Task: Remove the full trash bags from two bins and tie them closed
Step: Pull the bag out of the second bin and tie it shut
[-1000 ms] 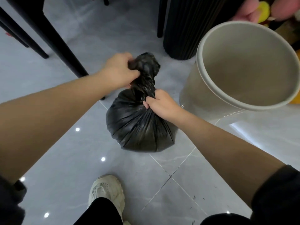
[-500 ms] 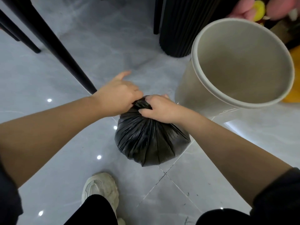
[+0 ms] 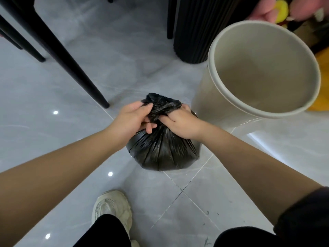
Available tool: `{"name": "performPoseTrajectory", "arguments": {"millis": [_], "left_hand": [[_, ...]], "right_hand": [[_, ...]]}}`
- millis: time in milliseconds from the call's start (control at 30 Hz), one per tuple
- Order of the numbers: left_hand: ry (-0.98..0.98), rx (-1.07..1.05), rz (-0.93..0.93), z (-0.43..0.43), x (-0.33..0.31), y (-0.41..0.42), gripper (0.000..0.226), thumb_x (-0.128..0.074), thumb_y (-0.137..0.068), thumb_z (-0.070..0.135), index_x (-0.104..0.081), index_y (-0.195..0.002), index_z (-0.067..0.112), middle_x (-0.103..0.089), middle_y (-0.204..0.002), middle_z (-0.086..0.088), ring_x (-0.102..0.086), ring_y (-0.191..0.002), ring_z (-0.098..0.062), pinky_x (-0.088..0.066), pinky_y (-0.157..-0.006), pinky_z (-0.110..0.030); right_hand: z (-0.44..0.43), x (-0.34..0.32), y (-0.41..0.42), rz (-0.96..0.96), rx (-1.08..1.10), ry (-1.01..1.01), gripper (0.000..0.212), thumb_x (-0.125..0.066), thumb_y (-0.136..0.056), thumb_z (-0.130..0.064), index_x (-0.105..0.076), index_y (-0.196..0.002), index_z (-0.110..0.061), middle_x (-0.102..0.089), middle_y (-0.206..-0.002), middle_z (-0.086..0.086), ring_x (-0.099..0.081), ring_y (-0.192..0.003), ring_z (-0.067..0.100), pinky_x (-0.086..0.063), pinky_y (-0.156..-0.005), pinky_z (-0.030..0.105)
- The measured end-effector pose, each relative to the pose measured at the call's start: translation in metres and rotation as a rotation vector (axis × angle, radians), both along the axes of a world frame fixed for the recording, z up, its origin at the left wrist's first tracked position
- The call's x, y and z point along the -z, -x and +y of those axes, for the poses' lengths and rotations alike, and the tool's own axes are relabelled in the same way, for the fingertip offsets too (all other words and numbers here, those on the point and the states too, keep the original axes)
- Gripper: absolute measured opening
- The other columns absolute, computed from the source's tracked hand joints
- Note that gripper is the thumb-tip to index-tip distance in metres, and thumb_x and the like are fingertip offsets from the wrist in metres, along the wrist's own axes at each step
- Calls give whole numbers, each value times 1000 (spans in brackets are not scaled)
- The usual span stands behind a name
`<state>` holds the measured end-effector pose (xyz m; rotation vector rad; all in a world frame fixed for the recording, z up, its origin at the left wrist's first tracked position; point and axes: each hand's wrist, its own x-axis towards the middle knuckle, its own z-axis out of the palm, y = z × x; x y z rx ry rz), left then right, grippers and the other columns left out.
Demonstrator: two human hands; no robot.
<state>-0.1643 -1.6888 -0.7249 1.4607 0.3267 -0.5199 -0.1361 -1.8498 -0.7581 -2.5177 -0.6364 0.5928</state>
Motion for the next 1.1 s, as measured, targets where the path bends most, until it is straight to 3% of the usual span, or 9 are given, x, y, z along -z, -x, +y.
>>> {"name": "performPoseTrajectory", "arguments": {"millis": [67,200,300,500,600,733,867,1000,1100], "left_hand": [[-336,162,-211,5,7,-2,22,-43,-98,12,-63,-89,14,-58,-56,8,-55,-50,-8,-52,-74,-37],[-966,592,-794,8,15,-2,21,-38,-94,16,-55,-98,4,-59,-90,-11,-59,-81,-36,-47,-66,-42],[-1128,695,-894,5,3,-10,22,-42,-96,21,-55,-90,4,-58,-85,-13,-59,-73,-36,-32,-55,-32],[-1390,856,-1079,23,1,-22,34,-33,-93,37,-56,-88,13,-66,-72,-5,-63,-58,-31,-36,-45,-30],[-1252,941,-827,27,-5,-26,28,-42,-93,40,-57,-85,18,-61,-74,-1,-61,-71,-25,-43,-56,-32],[-363,622,-37,26,-15,-27,31,-52,-94,31,-54,-66,16,-47,-54,6,-38,-44,-10,-36,-43,-20],[248,212,93,22,-11,-7,20,-50,-89,20,-63,-98,9,-59,-68,6,-30,-38,-4,-38,-43,-18],[16,267,-36,17,1,0,22,-45,-97,12,-63,-107,18,-60,-80,1,-41,-52,-11,-47,-54,-22],[-697,634,-556,29,10,-6,24,-42,-98,16,-42,-77,27,-47,-72,4,-50,-68,-22,-47,-65,-36]], "right_hand": [[2,-2,-1,8,0,30,30,-33,-99,-30,-57,-113,-19,-57,-125,6,-43,-123,25,-24,-102,41],[6,-5,-3,35,28,75,26,-34,-96,-24,-58,-103,-15,-55,-114,9,-41,-118,26,-24,-100,43],[10,-6,-1,34,11,99,21,-34,-95,-23,-50,-86,-15,-49,-97,4,-42,-108,23,-25,-103,45],[5,-6,-3,-64,4,88,28,-38,-97,-34,-60,-106,-18,-50,-112,3,-43,-115,23,-24,-104,45],[0,-5,0,-80,15,34,26,-41,-96,-37,-61,-108,-24,-50,-111,-2,-43,-115,20,-21,-109,46],[-1,-4,1,-137,31,6,24,-42,-96,-36,-59,-109,-24,-50,-113,-3,-43,-116,18,-21,-110,45],[0,-7,1,-124,85,-60,25,-39,-97,-33,-57,-113,-25,-49,-108,-4,-44,-112,17,-23,-107,43],[2,-5,0,-58,107,-64,23,-38,-97,-30,-59,-106,-25,-50,-104,-3,-45,-112,18,-24,-108,44],[-1,2,-2,14,131,-17,25,-39,-94,-29,-59,-104,-17,-53,-107,-3,-46,-113,19,-23,-110,49]]}}
